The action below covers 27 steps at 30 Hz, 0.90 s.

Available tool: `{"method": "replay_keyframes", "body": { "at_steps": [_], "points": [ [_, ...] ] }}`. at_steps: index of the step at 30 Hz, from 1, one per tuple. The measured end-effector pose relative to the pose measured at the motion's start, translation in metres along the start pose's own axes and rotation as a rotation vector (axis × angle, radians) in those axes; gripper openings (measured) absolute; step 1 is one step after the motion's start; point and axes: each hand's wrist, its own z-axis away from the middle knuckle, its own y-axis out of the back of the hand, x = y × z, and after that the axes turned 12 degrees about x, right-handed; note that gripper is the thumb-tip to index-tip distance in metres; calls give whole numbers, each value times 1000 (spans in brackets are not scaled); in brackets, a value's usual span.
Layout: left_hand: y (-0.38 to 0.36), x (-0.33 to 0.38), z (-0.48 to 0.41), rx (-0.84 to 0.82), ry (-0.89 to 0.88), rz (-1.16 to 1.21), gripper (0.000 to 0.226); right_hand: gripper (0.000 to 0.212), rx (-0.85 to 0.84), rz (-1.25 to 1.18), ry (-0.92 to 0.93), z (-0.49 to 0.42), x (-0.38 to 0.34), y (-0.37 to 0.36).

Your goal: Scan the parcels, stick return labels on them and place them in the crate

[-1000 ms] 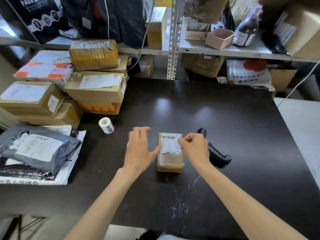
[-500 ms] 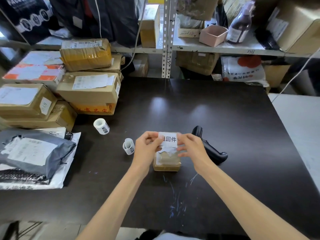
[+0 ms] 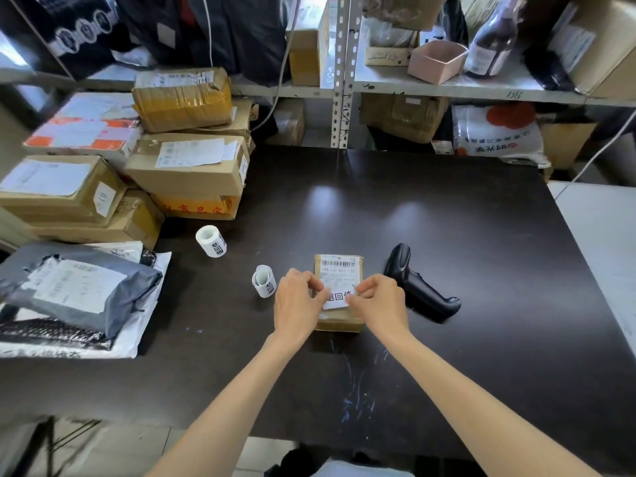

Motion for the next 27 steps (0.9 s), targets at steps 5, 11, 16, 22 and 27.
{"method": "replay_keyframes", "body": {
  "at_steps": [5, 11, 16, 22, 27],
  "points": [
    [-6, -5, -3, -105, 184, 123, 48, 54, 43, 167, 19, -7, 10, -2],
    [-4, -1, -9, -217, 264, 125, 35, 47, -234, -85, -156, -10, 13, -1],
    [5, 19, -15, -158, 159, 145, 34, 41, -134, -160, -53, -7, 8, 13],
    [13, 63, -19, -253, -88, 210, 30, 36, 63, -328, -109, 8, 6, 56],
    [0, 103, 18, -524, -274, 248, 33, 31, 351, -368, -263, 62, 37, 101]
  ]
}}
